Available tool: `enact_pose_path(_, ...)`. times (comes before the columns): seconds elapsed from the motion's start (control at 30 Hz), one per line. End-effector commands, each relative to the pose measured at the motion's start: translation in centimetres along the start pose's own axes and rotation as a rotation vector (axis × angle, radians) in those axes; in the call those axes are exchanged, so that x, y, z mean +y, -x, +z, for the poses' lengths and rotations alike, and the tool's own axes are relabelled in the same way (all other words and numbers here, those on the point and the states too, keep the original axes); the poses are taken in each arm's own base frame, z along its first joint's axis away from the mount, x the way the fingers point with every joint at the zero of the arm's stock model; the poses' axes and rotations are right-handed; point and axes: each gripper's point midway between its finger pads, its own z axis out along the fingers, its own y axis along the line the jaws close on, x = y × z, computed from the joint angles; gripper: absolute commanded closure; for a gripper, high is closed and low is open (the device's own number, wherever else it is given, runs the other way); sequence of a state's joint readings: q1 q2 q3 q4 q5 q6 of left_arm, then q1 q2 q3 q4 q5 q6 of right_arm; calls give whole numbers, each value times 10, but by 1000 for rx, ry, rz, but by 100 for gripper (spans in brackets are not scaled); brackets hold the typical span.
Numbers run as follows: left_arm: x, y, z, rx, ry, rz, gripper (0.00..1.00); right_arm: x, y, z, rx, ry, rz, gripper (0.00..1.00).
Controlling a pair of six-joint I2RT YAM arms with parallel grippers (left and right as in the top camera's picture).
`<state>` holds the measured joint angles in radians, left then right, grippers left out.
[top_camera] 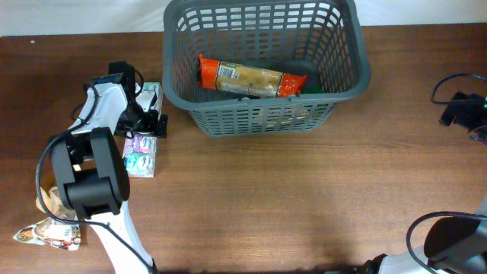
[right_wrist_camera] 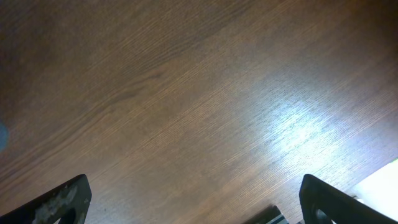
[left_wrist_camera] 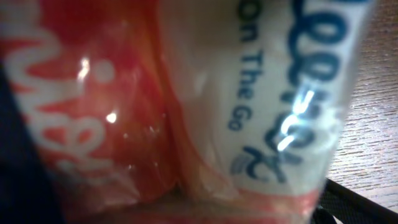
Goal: Pack container
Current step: 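Lower the left gripper and close it around the tissue multipack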
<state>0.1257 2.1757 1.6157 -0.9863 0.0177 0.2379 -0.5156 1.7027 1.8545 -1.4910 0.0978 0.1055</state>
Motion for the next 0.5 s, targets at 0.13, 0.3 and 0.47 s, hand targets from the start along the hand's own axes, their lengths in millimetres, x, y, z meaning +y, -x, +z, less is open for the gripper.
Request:
enact_pose_path(0.13, 1, 0, 3, 5, -5, -17, 9, -4, -1, -3, -11, -15, 15, 1)
enact_pose_path(0.3, 1, 0, 3, 5, -5, -17, 67, -4, -1, -3, -11, -15, 15, 1)
enact_pose_path(0.47, 1, 2, 2, -1, -4, -21, 98, -4, -1, -3, -11, -15, 15, 1)
